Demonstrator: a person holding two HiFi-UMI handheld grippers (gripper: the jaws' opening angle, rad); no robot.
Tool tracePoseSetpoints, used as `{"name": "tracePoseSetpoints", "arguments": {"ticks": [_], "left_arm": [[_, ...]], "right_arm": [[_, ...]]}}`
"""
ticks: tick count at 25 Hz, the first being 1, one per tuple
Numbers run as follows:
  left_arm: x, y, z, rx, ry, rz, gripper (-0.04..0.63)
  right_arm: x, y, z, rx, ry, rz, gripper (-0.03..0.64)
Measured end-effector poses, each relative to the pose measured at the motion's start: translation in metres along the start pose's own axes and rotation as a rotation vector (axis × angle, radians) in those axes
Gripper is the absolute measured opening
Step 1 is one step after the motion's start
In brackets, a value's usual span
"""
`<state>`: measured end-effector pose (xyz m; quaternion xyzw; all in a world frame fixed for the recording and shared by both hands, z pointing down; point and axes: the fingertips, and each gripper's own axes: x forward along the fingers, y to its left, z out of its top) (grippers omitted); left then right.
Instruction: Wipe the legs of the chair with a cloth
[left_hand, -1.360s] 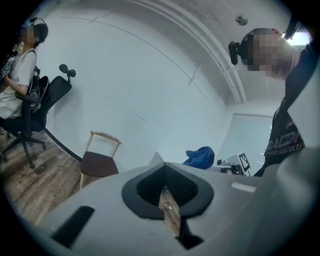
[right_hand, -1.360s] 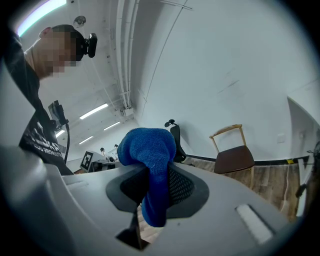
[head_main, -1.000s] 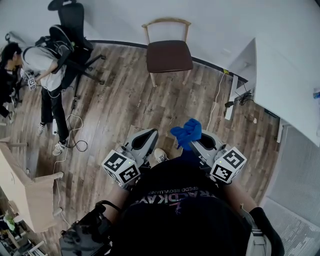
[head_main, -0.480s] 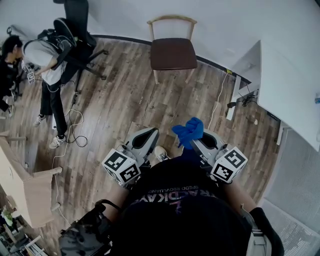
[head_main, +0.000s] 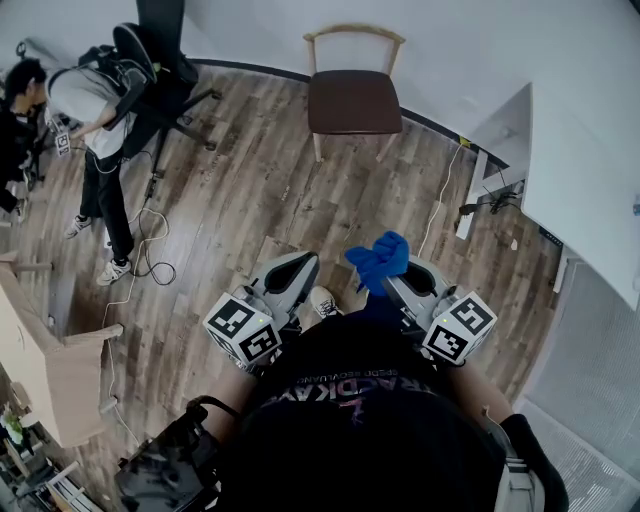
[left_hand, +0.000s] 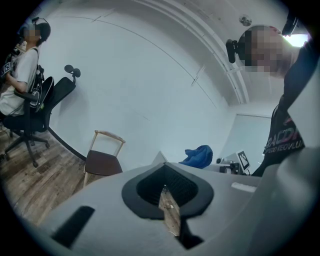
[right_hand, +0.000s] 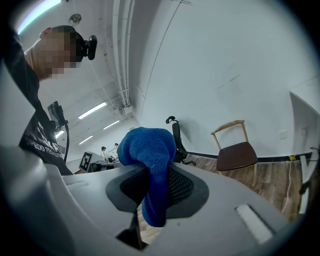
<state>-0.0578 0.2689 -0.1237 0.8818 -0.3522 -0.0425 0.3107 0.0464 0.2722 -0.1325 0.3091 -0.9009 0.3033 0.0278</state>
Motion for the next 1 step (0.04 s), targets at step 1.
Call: {"name": "tracePoseSetpoints", "arguments": {"ticks": [1], "left_arm": [[0.0006,0.0011,0.0006,-0.001,0.0,-0.001,0.005]], "right_arm": [[0.0013,-0.0006,0.0007,0.001,0.0,0.0,0.086]]}}
